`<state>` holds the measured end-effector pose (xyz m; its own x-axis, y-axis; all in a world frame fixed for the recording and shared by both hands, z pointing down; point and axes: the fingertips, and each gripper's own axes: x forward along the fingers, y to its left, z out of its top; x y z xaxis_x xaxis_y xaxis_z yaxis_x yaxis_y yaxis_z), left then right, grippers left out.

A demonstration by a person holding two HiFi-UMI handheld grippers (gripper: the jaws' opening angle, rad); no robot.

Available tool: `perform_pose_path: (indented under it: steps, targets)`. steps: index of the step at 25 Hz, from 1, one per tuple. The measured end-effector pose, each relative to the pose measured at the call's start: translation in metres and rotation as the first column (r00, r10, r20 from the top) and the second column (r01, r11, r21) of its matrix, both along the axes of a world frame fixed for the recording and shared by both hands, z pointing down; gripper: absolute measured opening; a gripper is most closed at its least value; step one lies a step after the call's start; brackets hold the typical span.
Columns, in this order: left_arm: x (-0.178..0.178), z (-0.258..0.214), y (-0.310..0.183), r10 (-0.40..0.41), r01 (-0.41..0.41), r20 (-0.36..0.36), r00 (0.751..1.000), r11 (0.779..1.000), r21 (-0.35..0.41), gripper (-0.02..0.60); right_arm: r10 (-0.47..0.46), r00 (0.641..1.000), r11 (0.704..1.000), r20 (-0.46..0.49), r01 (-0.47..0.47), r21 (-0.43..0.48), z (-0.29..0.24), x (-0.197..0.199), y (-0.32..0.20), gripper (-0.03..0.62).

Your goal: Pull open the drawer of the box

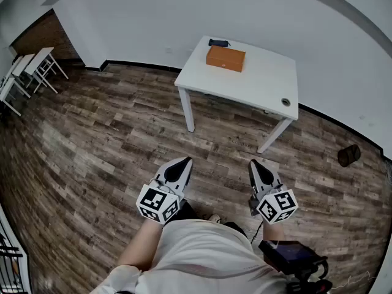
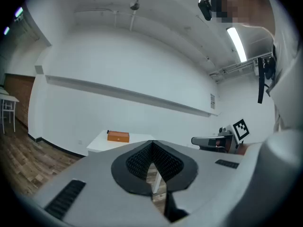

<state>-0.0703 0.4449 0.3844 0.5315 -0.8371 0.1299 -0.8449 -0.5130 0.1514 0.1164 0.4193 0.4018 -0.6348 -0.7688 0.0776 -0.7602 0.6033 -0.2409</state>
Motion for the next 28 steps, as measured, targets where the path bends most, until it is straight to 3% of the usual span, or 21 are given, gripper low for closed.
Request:
perform_pose_path:
  steps: [7, 17, 28]
  targets:
    - [0.011, 0.010, -0.017, 0.009, -0.009, -0.019, 1.000, 1.000, -0.015, 0.009, 0.013, 1.000, 1.000, -0.009, -0.013, -0.021, 0.010, 0.012, -0.015, 0.003]
    - [0.014, 0.007, -0.118, 0.057, -0.057, -0.040, 0.998, 0.998, 0.001, 0.009, 0.082, 0.996, 0.996, -0.027, -0.083, -0.036, 0.010, 0.027, -0.099, 0.003]
    - [-0.040, 0.014, -0.261, 0.078, -0.080, -0.087, 0.993, 0.996, -0.026, 0.009, 0.126, 0.989, 0.992, -0.075, -0.128, -0.020, -0.007, -0.021, -0.235, 0.003]
